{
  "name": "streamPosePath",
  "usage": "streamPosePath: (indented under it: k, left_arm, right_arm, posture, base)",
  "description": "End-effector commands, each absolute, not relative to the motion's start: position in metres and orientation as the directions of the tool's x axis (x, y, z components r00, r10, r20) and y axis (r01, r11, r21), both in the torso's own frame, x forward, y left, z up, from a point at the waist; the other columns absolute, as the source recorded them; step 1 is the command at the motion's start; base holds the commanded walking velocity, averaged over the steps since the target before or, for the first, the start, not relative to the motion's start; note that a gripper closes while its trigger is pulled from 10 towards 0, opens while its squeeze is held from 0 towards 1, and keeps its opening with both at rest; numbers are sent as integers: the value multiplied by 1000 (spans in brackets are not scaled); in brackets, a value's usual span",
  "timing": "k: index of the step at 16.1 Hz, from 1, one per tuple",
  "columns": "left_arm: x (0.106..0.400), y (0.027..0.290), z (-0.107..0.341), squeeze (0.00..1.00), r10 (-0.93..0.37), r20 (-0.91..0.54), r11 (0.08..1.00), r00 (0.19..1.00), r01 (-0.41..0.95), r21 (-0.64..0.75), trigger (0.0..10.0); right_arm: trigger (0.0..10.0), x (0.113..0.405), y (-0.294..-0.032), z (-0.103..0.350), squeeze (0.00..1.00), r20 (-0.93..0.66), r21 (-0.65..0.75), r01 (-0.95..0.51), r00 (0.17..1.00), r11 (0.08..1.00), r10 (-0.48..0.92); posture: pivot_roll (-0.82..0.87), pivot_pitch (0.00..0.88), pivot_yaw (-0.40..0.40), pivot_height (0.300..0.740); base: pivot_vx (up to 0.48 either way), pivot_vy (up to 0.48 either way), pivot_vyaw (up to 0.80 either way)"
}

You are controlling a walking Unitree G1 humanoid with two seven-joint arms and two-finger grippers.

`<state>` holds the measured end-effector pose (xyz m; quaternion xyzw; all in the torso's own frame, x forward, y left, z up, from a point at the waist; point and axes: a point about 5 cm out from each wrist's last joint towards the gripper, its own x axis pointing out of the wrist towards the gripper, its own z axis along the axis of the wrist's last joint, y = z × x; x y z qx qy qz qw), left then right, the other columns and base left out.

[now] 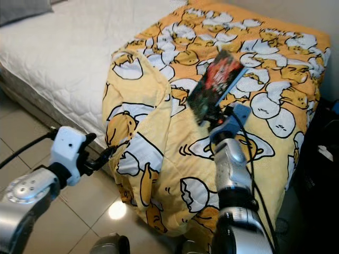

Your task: Clean up the room

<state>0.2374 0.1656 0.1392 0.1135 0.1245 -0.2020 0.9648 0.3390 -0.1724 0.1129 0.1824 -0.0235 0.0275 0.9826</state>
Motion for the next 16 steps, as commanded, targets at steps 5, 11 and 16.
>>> streamPosePath:
  k: [5, 11, 16]
  left_arm:
    - [256, 166, 129, 0, -203, -235, 945, 951, 253, 206, 10000]
    - [268, 167, 123, 0, -141, -213, 957, 967, 189, 222, 10000]
    - [271, 178, 127, 0, -106, -190, 954, 976, 154, 257, 10000]
  right_arm:
    - [10000, 320, -157, 110, 0, -7, 223, -7, 1000, 975, 8]
    - [10000, 320, -147, 100, 0, -100, 235, 4, 995, 972, 20]
    - [10000, 323, -133, 98, 0, -110, 237, -30, 992, 971, 58]
  posture:
    - [-13, 0, 6, 740]
    - [25, 0, -48, 740]
    - [45, 0, -47, 740]
  base:
    - [0, 0, 0]
    - [0, 0, -800]
    - [0, 0, -800]
